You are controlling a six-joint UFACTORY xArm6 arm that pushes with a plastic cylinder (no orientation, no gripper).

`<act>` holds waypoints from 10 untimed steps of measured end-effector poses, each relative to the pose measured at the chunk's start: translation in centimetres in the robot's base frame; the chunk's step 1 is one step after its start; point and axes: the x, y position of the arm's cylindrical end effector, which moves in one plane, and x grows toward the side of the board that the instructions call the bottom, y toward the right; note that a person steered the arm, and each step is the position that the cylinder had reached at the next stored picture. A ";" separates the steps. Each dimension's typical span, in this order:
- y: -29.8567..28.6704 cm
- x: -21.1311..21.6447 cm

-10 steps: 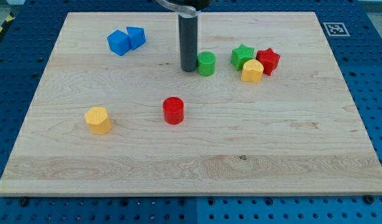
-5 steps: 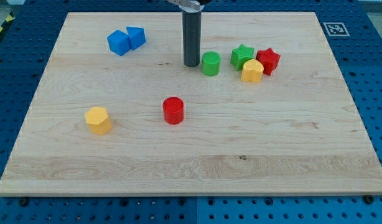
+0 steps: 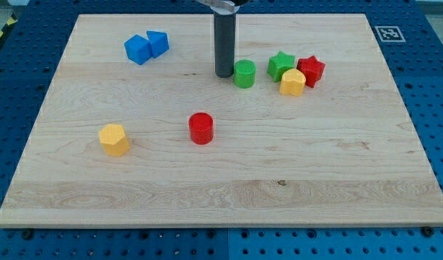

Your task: Slide the green circle to the green star

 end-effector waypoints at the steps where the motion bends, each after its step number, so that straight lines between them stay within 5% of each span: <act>1: 0.0 0.0; 10: 2.9 2.8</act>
